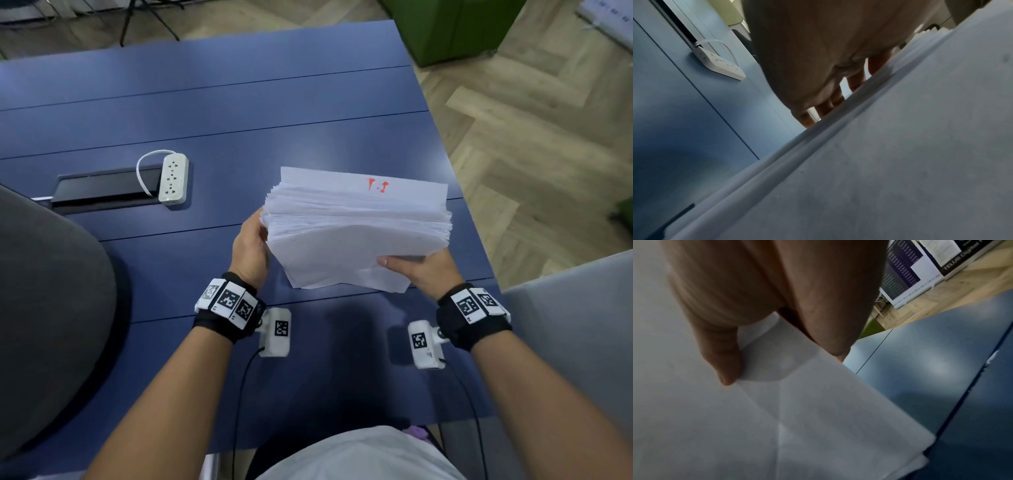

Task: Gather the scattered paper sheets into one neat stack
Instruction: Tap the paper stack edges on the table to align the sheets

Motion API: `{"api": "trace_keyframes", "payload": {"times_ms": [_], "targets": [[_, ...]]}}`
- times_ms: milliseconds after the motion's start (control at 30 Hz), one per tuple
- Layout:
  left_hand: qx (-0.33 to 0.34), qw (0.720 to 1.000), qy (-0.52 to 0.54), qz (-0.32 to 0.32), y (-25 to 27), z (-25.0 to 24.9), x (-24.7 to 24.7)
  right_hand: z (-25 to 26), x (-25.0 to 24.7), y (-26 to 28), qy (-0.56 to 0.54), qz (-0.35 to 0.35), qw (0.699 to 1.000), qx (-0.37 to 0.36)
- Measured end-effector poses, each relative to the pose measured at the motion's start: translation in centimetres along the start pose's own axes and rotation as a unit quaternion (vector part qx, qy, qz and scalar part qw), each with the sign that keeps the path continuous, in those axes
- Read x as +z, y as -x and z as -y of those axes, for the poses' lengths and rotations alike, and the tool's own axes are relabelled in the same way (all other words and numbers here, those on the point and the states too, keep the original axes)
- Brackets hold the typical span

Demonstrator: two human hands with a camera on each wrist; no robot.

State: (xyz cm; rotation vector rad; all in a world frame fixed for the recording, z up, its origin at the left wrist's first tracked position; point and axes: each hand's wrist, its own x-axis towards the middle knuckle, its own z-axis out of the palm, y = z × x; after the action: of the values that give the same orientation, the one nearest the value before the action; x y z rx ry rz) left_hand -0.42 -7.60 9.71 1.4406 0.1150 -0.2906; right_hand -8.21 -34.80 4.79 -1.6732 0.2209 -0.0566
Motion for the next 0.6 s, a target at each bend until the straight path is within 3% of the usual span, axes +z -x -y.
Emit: {"api": "trace_keyframes", "payload": {"times_ms": [267, 467, 600], "targets": [[0.024, 0.99, 0.133, 0.034, 0.2, -0.6, 0.3, 0.8, 0.5, 0.2, -0.014, -0.044, 0.999, -0.014], [0.025, 0.993, 0.11, 0.022, 0.8, -1.8, 0.7, 1.3, 0.8, 0.3, -0.022, -0.052, 0.998, -0.031], [0.095, 0.993, 0.061, 0.018, 1.2, -2.3, 0.8, 1.6, 0.6, 0.2, -0.025, -0.074, 0.996, -0.031]]}}
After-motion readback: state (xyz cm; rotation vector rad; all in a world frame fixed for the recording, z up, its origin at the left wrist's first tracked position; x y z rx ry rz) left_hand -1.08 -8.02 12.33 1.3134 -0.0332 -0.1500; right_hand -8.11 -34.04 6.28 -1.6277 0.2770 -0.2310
